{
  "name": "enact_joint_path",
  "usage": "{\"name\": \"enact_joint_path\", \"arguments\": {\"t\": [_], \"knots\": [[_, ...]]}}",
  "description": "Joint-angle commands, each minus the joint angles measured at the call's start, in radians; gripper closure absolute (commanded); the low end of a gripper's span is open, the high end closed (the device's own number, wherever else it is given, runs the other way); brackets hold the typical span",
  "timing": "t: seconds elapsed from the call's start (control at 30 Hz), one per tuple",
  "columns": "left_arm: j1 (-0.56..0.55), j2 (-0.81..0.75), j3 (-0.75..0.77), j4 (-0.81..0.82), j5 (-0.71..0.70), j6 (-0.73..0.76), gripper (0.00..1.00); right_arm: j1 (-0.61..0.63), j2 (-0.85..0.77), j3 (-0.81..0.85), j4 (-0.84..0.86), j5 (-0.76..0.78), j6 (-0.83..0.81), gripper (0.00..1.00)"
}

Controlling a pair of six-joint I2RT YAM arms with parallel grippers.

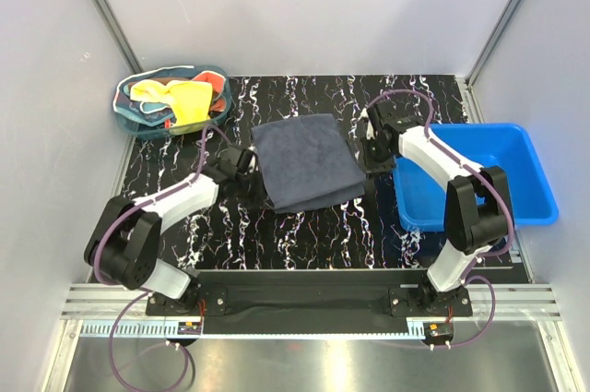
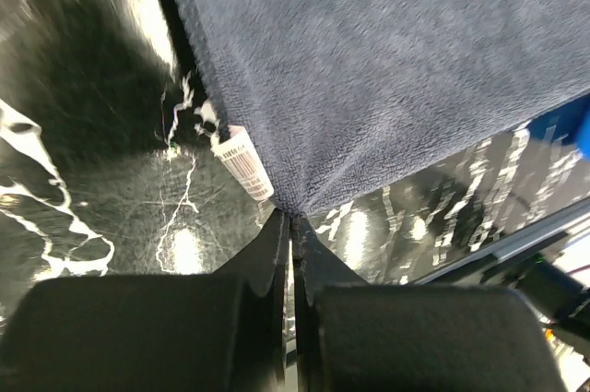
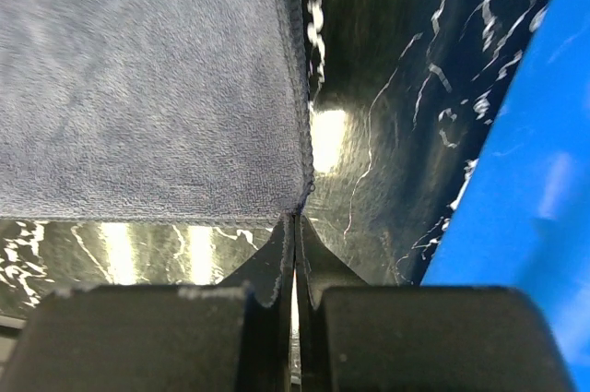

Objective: Fold and stack the towels
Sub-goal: Fold the towel

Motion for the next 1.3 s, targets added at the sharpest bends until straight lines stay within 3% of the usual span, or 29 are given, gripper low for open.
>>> {"name": "enact_joint_path", "arguments": {"t": [0.0,0.23,0.33,0.4,0.43,0.47,0.57,0.67,1.1,1.2,1.23,1.27], "knots": [[-0.022,0.019,-0.029,0.105,0.01,-0.022,1.0,0.005,0.008,-0.025,0.05,-0.01,0.009,1.0],[-0.04,-0.001,-0.084,0.096,-0.033,-0.011,1.0,0.008,0.015,-0.063,0.033,-0.01,0.023,1.0],[-0.04,0.0,-0.098,0.079,-0.041,0.009,0.97,0.008,0.012,-0.074,0.013,-0.01,0.034,0.93],[-0.043,0.003,-0.107,0.1,-0.004,0.012,0.74,0.013,0.007,-0.082,0.002,0.006,0.041,0.79],[-0.043,-0.004,-0.112,0.109,0.01,0.011,0.55,0.011,0.007,-0.082,-0.001,0.022,0.046,0.75],[-0.043,-0.009,-0.115,0.123,0.021,0.009,0.49,0.011,0.007,-0.07,-0.007,0.028,0.047,0.7],[-0.043,-0.053,-0.095,0.1,0.041,0.017,0.38,0.011,0.005,-0.033,-0.033,0.033,0.06,0.68],[-0.04,-0.084,-0.036,0.05,-0.016,0.038,0.33,0.019,-0.001,-0.005,-0.021,0.01,0.075,0.67],[0.003,0.123,0.028,0.034,-0.154,0.012,0.5,0.126,0.193,-0.004,0.117,0.088,0.147,0.73],[0.003,0.15,0.049,-0.01,-0.241,0.009,0.62,0.163,0.188,-0.06,0.143,0.123,0.178,0.74],[0.003,0.155,0.057,-0.066,-0.267,0.003,0.74,0.18,0.177,-0.094,0.142,0.14,0.184,0.74],[0.003,0.155,0.061,-0.085,-0.309,0.003,0.77,0.194,0.171,-0.111,0.14,0.151,0.192,0.73]]}}
